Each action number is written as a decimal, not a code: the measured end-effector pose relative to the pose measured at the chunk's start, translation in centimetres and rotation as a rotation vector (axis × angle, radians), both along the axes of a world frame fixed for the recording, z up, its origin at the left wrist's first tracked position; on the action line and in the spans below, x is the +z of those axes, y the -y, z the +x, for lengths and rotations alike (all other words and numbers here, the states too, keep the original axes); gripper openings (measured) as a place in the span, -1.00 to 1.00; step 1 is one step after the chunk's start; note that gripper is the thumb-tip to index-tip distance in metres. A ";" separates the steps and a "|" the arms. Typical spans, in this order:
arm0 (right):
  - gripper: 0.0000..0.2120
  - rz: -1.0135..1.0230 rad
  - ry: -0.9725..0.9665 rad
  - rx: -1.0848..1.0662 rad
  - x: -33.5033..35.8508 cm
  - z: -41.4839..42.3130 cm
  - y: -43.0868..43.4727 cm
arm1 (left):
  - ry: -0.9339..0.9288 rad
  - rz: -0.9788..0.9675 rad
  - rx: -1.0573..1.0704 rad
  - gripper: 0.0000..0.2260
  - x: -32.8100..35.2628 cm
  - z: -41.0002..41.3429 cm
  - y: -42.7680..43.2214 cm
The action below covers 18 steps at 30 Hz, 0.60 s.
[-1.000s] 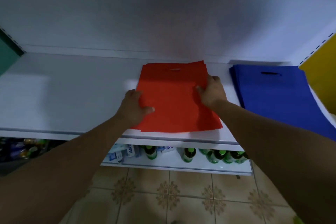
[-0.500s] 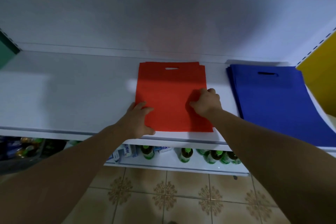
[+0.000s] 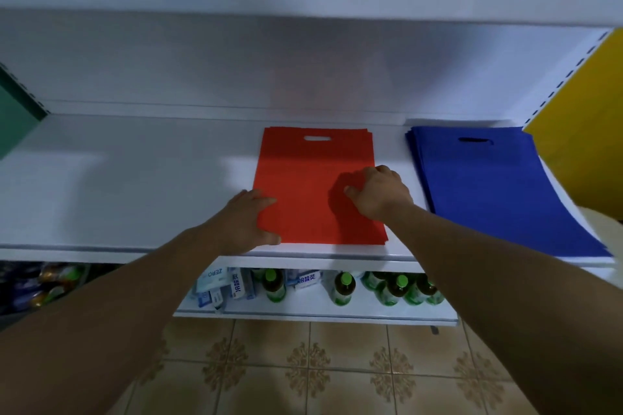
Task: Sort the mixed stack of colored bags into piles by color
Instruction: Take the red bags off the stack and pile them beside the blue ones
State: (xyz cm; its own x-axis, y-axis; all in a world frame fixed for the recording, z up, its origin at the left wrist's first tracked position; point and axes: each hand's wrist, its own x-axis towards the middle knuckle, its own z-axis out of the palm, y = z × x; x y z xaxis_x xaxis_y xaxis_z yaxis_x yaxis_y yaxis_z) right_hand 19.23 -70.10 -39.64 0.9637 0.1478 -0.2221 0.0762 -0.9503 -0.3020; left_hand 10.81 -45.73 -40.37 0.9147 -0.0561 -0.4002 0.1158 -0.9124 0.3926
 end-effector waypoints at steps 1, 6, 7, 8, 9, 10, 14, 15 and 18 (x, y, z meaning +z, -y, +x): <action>-0.41 0.009 0.004 0.001 0.8 -0.6 -0.1 | 0.010 -0.002 -0.013 -0.18 0.7 -0.5 0.2; -0.39 0.030 0.066 0.019 5.5 -5.0 -1.2 | 0.094 -0.064 -0.023 -0.28 4.3 -5.0 1.0; -0.39 0.031 0.086 0.029 6.5 -6.2 -1.6 | 0.102 -0.060 -0.039 -0.29 5.0 -6.2 1.0; -0.39 0.032 0.107 0.036 7.5 -7.6 -2.0 | 0.106 -0.060 -0.051 -0.30 5.8 -7.6 0.9; -0.38 0.029 0.126 0.047 8.7 -9.1 -2.5 | 0.110 -0.068 -0.048 -0.31 6.8 -9.0 0.8; -0.38 0.025 0.139 0.059 9.8 -10.7 -3.1 | 0.123 -0.079 -0.045 -0.32 7.7 -10.6 0.5; -0.37 0.023 0.196 0.084 15.2 -17.1 -5.4 | 0.210 -0.070 -0.057 -0.33 12.3 -16.5 -1.0; -0.37 0.028 0.220 0.086 16.7 -18.7 -6.0 | 0.227 -0.062 -0.062 -0.33 13.8 -17.9 -1.5; -0.37 0.048 0.288 0.093 21.7 -22.8 -8.0 | 0.300 -0.053 -0.057 -0.35 18.8 -21.7 -3.4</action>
